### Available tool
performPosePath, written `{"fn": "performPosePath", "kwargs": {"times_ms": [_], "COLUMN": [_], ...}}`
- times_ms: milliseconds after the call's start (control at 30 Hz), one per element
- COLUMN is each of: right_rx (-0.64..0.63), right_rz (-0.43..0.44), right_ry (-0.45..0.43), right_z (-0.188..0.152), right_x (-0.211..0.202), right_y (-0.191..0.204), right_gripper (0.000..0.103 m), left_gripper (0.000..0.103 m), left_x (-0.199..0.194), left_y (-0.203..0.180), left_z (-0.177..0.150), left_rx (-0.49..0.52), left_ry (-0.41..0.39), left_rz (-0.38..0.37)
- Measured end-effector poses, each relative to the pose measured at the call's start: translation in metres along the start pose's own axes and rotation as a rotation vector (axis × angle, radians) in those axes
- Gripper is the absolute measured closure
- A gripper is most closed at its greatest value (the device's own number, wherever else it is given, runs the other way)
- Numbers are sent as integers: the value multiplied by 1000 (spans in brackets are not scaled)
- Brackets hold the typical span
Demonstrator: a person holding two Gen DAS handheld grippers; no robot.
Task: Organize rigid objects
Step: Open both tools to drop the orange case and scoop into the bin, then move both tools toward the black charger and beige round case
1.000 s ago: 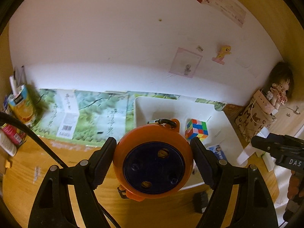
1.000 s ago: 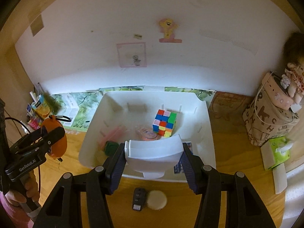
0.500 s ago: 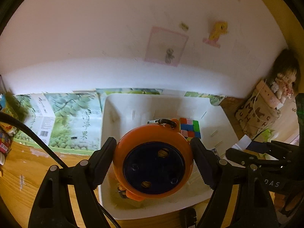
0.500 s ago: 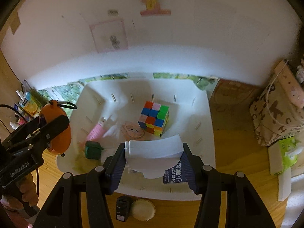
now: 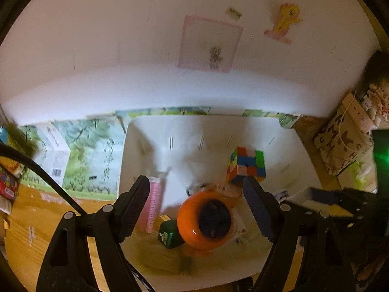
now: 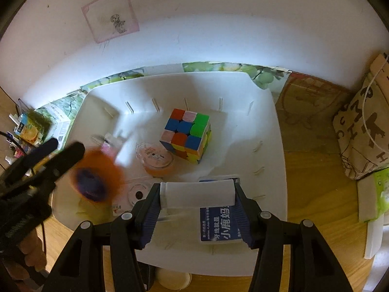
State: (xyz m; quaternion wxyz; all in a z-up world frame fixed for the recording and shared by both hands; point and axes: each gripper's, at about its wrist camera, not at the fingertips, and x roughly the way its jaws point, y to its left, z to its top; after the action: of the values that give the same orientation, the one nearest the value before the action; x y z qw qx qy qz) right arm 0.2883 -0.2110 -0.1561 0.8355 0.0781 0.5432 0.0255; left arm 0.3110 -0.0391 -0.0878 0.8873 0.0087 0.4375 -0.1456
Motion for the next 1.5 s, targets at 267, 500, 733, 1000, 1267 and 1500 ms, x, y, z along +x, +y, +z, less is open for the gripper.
{"fn": "performPosePath", "kwargs": {"times_ms": [267, 500, 733, 1000, 1267, 1500], "right_rx": [-10, 14, 76, 122, 150, 142], "right_rz": [26, 42, 48, 35, -11, -42], "right_ry": [-18, -61, -116, -178, -240, -303], "right_z": [-2, -11, -28, -57, -95, -135], "right_x": [-12, -38, -74, -109, -135, -148], "right_y": [13, 22, 30, 41, 56, 72], "right_gripper": [34, 28, 25, 24, 25, 24], "left_gripper": [20, 18, 18, 18, 18, 18], "left_x": [-19, -50, -93, -140, -174, -185], "left_y": [7, 14, 22, 28, 28, 27], "left_z": [4, -7, -19, -36, -60, -82], "left_rx": [-31, -18, 20, 84, 177, 232], "left_ry": [-8, -26, -68, -140, -181, -172], "left_rz": [-7, -13, -29, -50, -49, -58]}}
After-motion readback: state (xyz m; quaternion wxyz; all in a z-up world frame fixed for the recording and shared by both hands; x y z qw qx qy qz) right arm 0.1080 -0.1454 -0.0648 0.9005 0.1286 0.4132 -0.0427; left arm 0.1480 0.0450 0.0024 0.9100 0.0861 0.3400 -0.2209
